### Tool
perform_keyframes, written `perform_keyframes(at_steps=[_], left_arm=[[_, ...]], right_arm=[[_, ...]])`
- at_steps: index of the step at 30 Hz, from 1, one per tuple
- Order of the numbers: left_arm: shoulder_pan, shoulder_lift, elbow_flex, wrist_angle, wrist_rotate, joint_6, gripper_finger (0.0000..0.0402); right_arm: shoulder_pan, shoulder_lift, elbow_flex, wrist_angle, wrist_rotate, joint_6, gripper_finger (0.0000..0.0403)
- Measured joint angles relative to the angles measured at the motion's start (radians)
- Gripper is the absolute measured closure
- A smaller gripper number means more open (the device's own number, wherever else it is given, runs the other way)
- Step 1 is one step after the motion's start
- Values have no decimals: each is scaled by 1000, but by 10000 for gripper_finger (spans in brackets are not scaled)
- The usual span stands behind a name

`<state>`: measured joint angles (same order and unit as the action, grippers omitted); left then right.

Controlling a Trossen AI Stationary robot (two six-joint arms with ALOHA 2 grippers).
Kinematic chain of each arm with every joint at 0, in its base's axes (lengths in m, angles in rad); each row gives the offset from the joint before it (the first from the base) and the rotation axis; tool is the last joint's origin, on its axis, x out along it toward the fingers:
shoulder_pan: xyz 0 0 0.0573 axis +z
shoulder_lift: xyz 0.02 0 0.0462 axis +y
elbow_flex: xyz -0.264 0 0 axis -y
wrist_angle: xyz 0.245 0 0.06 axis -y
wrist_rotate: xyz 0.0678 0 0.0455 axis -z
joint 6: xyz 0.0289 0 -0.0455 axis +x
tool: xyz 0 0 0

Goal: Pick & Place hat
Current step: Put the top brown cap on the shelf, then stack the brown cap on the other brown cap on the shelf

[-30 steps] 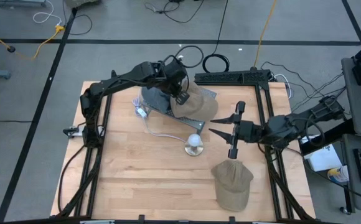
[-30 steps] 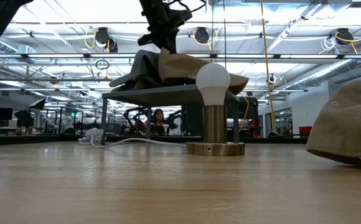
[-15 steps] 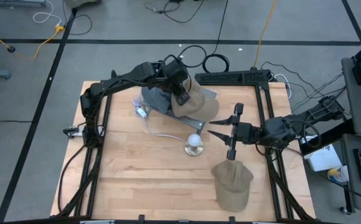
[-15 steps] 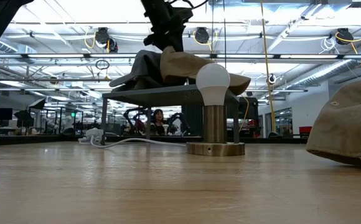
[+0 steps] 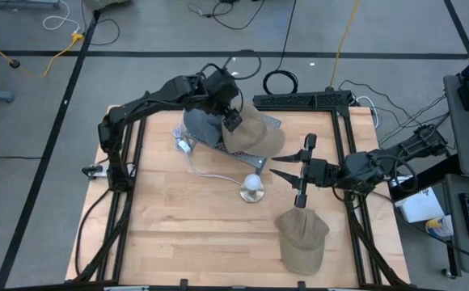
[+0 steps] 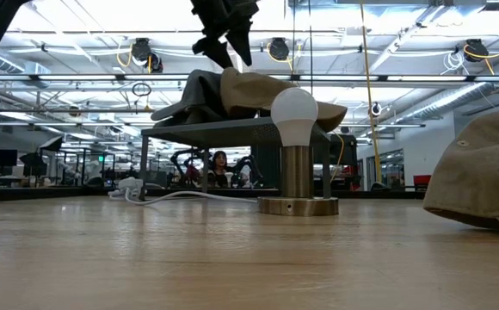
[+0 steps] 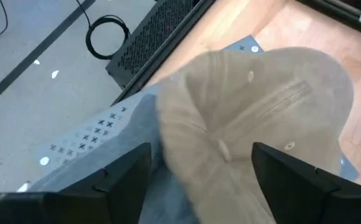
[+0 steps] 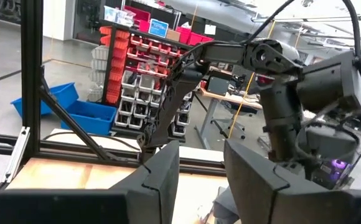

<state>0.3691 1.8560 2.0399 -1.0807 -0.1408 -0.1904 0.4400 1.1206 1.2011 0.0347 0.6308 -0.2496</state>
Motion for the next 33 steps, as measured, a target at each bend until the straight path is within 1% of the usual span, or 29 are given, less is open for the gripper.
perform_keyframes(at_steps=[8, 18, 22, 27, 33], left_arm=[[13, -58, 1, 8, -21, 26, 103], [11, -153, 2, 2, -22, 55, 124], [12, -195, 2, -23, -19, 61, 128], [2, -245, 2, -68, 8, 60, 117], [-30, -304, 2, -152, 13, 56, 111]], right_arm=[[0, 0, 0, 6, 0, 0, 280], [-1, 0, 0, 7, 2, -1, 275], [-1, 0, 0, 6, 2, -1, 275], [-1, 0, 0, 6, 3, 0, 275], [-2, 0, 0, 6, 5, 1, 272]])
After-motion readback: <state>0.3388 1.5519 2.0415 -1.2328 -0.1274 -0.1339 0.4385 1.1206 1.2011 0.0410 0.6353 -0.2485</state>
